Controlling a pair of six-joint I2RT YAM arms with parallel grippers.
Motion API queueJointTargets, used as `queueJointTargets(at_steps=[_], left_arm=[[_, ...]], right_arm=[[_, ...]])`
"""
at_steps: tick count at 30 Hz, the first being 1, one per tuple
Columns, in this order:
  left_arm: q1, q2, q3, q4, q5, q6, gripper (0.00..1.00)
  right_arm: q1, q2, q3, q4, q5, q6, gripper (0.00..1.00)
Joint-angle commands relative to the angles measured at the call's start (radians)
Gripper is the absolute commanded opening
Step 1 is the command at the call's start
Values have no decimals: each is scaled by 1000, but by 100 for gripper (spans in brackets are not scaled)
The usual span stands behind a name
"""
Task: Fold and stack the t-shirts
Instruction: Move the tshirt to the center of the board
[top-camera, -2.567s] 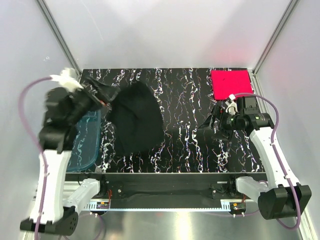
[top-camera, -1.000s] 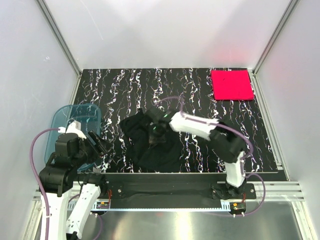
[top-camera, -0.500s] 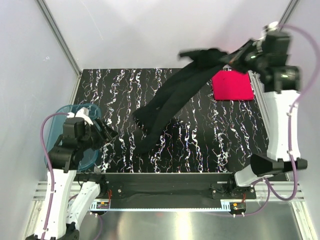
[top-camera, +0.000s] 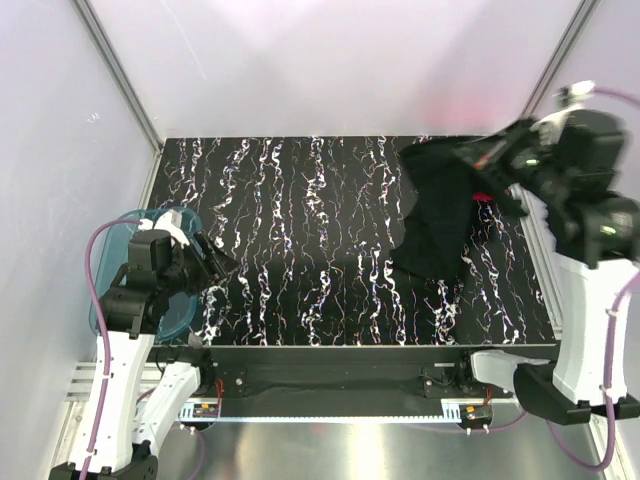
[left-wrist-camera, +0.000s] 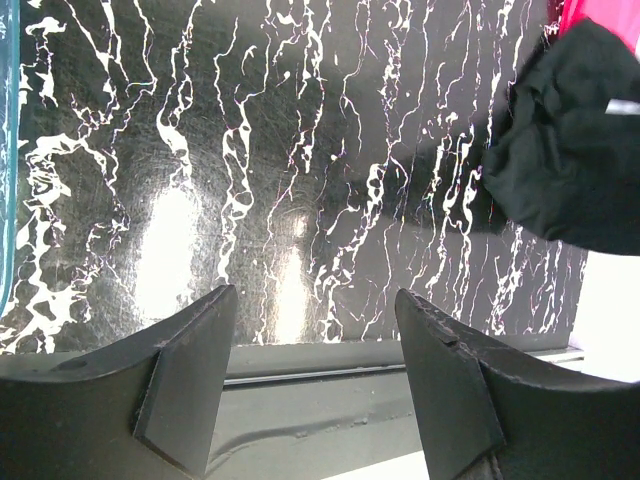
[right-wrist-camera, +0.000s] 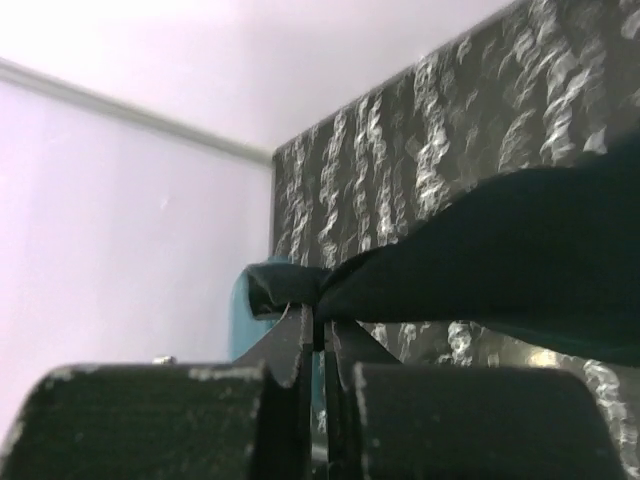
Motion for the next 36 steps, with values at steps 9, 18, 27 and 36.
queueJointTargets(at_steps=[9, 18, 27, 36], left_arm=[[-3, -52, 27, -13, -31, 56, 71], [-3, -63, 34, -15, -1, 96, 77], [-133, 88, -51, 185, 9, 25, 81], [-529, 570, 50, 344, -170, 5, 76]], right_arm=[[564, 34, -793, 793, -217, 569, 11], [556, 338, -375, 386, -204, 166, 59], [101, 339, -543, 161, -1, -124, 75], [-121, 390, -598, 177, -27, -189, 67]])
